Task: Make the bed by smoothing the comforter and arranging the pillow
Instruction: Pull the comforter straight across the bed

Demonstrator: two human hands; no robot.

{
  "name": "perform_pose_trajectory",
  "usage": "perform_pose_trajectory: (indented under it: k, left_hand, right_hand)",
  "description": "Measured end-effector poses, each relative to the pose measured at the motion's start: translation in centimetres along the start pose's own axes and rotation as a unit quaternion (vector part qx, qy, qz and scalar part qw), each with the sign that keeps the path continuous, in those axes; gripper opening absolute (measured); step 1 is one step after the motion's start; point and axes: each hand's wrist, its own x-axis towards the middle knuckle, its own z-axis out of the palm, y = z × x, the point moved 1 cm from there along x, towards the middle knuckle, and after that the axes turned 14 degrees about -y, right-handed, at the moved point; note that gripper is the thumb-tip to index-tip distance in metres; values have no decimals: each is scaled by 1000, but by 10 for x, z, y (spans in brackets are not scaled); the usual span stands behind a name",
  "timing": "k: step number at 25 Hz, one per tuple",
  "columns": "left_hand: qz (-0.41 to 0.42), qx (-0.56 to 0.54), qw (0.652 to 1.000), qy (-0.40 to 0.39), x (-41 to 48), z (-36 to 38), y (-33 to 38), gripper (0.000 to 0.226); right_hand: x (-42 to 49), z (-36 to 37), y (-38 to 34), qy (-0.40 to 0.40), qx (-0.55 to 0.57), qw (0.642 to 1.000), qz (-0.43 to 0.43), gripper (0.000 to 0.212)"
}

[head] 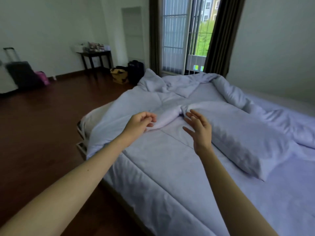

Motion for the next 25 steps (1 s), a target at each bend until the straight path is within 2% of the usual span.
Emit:
perform_pose_trajectory:
  k: [8, 15, 19, 22, 24, 25]
  left_hand:
    - [-29, 21, 999, -22, 79, -93, -48, 28]
    - [-104, 100, 985, -93, 205, -156, -115, 29]
    - [-104, 151, 973, -140, 253, -175, -168, 25]
    - [-98, 243, 941, -217, 312, -178, -216, 18]
    - [-89, 296, 920, -241, 326, -175, -234, 24]
    - [-70, 331, 897, -285, 346, -171, -249, 27]
  right_hand:
    - [107, 51, 78, 14, 18, 1000, 6, 22]
    - [229, 55, 166, 126, 30, 990, 64, 21]
    - [258, 54, 207, 158, 9, 980, 119, 21]
    - [275, 44, 243, 229, -3, 963, 141, 20]
    - [269, 42, 254, 219, -24, 960, 173, 19]
    - [269, 41, 272, 239, -26, 950, 198, 18]
